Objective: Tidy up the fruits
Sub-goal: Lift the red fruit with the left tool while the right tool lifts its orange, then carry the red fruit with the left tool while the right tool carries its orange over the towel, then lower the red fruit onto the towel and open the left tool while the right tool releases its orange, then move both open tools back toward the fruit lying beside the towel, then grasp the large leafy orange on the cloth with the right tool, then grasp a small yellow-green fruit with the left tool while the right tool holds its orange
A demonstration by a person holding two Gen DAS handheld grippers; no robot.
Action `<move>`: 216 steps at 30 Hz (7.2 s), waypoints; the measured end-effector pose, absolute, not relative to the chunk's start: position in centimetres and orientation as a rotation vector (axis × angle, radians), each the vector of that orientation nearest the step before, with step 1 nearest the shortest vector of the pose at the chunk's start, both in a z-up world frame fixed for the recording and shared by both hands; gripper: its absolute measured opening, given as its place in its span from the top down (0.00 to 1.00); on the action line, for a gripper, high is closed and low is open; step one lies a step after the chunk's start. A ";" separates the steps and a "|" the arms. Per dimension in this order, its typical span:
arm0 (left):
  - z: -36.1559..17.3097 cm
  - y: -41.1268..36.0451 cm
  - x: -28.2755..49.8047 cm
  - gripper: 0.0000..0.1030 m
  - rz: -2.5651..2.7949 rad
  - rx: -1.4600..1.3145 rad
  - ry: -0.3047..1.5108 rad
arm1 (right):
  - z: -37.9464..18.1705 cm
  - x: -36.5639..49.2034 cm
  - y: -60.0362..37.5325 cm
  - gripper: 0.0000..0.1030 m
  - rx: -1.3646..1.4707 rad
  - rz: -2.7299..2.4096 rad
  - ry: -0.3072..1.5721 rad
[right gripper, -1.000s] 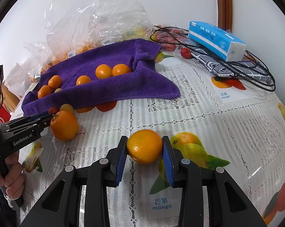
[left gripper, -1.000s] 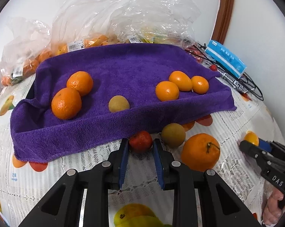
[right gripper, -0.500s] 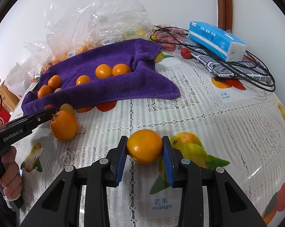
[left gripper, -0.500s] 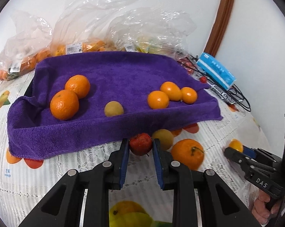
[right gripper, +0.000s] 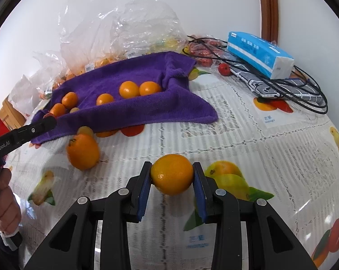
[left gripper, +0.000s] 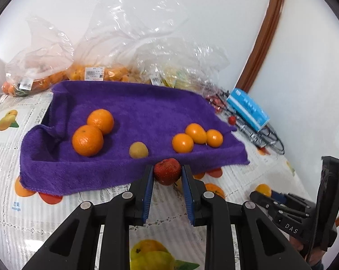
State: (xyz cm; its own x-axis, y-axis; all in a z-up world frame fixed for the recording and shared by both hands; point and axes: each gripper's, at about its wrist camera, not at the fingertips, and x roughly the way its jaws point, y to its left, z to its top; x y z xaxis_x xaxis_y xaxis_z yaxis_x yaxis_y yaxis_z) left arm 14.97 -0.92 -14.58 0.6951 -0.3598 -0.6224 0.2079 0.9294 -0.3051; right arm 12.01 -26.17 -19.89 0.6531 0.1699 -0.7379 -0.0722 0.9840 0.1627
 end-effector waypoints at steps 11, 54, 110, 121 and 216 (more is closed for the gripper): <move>-11.0 2.0 14.9 0.77 -0.244 -0.205 0.668 | -13.5 13.8 -24.1 0.65 0.128 0.186 0.736; -14.5 6.9 22.9 0.77 -0.060 -0.320 0.687 | -16.3 26.4 -19.1 0.65 0.196 0.273 0.789; -14.4 5.6 22.7 0.46 -0.089 -0.294 0.649 | -15.2 24.8 -16.5 0.62 0.019 0.225 0.692; -14.2 5.3 22.7 0.46 -0.083 -0.271 0.632 | -15.3 24.9 -16.7 0.62 0.032 0.244 0.719; -18.1 5.4 12.9 0.46 -0.083 -0.289 0.845 | -19.8 13.8 -15.8 0.56 0.028 0.295 0.879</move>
State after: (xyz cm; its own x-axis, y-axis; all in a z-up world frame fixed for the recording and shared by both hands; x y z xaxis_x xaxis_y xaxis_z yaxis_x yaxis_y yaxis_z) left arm 12.93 5.37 -18.12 0.6631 -0.1861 -0.7251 -0.0420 0.9578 -0.2843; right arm 13.76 -15.82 -19.83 0.6001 0.2663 -0.7543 -0.2430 0.9591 0.1453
